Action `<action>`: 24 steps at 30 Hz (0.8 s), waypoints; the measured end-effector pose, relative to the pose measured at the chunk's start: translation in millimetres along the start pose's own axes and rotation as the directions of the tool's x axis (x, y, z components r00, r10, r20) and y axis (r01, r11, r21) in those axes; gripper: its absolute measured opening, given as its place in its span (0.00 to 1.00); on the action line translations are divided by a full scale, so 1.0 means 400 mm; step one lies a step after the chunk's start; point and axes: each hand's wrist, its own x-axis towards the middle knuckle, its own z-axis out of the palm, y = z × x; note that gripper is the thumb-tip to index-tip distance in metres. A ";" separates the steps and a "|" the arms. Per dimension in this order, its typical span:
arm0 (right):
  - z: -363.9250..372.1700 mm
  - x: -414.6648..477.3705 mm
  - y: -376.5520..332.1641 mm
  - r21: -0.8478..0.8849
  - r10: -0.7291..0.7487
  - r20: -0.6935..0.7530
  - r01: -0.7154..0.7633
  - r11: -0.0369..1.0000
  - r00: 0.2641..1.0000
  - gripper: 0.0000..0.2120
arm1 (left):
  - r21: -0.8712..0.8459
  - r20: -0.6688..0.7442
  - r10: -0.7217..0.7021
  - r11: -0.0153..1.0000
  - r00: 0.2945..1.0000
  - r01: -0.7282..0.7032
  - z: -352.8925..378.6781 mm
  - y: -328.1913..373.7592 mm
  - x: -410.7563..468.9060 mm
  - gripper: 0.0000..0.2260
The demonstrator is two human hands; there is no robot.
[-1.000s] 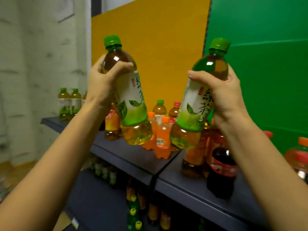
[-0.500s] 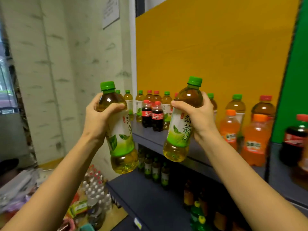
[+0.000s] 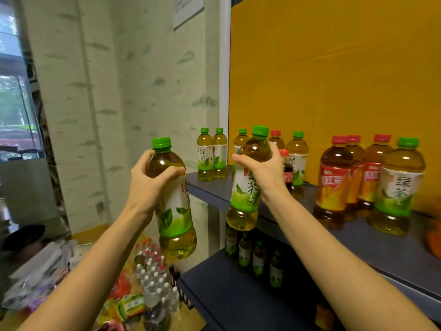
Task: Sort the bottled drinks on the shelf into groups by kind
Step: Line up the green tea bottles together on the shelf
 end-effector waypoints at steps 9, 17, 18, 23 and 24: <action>0.175 0.270 0.224 -0.145 -0.038 -0.064 0.028 0.989 0.997 0.35 | 0.017 -0.024 0.032 0.999 0.999 -0.032 0.025 -0.214 0.284 0.16; 0.254 0.423 0.350 -0.291 -0.004 -0.126 -0.034 0.956 0.992 0.38 | 0.005 -0.152 0.062 0.998 0.986 -0.062 0.070 -0.379 0.456 0.14; 0.258 0.437 0.360 -0.317 0.000 -0.132 -0.042 0.947 0.991 0.38 | -0.003 -0.129 0.069 0.998 0.989 -0.069 0.074 -0.395 0.474 0.15; 0.278 0.487 0.415 -0.432 -0.014 -0.168 -0.060 0.900 0.986 0.40 | -0.051 0.062 0.133 0.990 0.989 -0.130 0.115 -0.464 0.539 0.15; 0.279 0.495 0.423 -0.445 -0.016 -0.175 -0.065 0.893 0.984 0.40 | -0.070 0.095 0.144 0.988 0.985 -0.137 0.126 -0.481 0.551 0.15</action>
